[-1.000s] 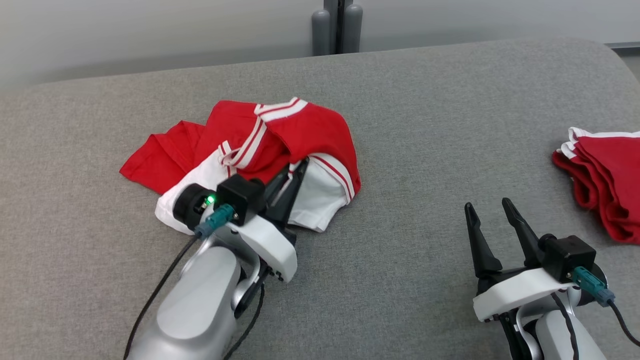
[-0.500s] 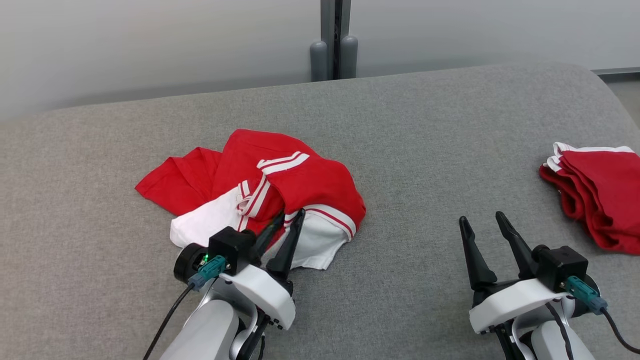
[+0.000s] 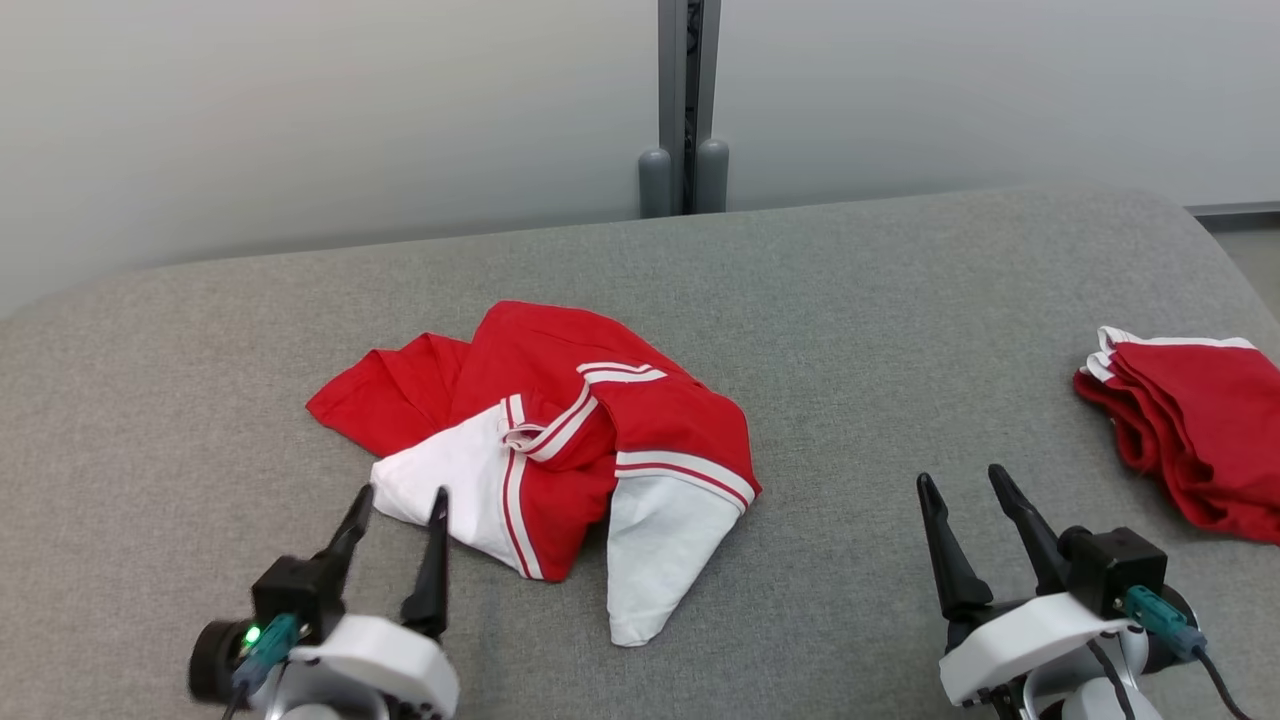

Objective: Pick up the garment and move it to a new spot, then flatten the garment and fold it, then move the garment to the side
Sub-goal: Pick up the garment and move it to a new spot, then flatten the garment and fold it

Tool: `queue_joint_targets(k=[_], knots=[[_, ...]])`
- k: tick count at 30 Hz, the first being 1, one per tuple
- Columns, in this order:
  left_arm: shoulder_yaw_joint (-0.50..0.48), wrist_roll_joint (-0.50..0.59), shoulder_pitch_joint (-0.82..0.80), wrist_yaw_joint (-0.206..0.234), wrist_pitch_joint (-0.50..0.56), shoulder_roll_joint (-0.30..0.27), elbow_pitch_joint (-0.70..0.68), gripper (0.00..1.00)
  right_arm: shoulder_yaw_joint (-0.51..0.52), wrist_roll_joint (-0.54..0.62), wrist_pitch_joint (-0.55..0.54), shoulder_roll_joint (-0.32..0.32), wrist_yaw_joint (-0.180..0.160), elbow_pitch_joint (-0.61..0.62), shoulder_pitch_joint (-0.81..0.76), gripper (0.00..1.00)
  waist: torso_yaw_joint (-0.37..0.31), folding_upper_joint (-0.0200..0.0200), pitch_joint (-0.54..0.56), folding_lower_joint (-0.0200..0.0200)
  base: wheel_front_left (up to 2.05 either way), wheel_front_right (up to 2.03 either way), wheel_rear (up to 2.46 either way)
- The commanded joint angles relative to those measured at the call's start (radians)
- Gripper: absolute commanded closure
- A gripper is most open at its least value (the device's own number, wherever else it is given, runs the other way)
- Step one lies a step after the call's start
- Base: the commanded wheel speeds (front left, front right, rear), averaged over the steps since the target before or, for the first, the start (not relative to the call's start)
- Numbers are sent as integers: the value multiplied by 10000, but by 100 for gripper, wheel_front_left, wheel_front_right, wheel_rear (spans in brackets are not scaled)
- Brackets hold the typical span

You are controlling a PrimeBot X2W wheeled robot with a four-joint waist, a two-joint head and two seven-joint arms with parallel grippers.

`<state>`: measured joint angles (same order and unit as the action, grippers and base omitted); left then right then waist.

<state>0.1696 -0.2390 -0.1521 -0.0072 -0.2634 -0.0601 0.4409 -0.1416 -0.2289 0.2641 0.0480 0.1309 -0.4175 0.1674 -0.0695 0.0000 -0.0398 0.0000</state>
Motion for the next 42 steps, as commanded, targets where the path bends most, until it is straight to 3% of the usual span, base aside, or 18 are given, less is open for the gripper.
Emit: queue_joint_targets(k=[1,9,20,32,38,42], knots=[[-114,103,179,61,-16,-83,-47,0,2,59,3,58,-3,-24,-157,0,27,0,70,0,0,0,0],[-1481,812,1169,286,-16,-54,-464,0,45,195,3,56,-3,-60,-394,0,140,0,385,0,0,0,0],[-2046,1218,2161,347,-16,57,-707,0,181,258,2,58,-3,-97,-744,0,207,0,784,0,0,0,0],[-1701,987,2079,441,-17,77,-710,0,63,210,1,53,-3,-61,-672,0,389,0,598,0,0,0,0],[-1334,830,1962,457,-17,74,-659,0,-418,51,1,55,-3,-18,-294,0,781,0,417,0,0,0,0],[-967,667,1824,470,-17,73,-569,0,-1301,-176,3,55,-1,-186,482,0,1372,0,202,0,0,0,0]])
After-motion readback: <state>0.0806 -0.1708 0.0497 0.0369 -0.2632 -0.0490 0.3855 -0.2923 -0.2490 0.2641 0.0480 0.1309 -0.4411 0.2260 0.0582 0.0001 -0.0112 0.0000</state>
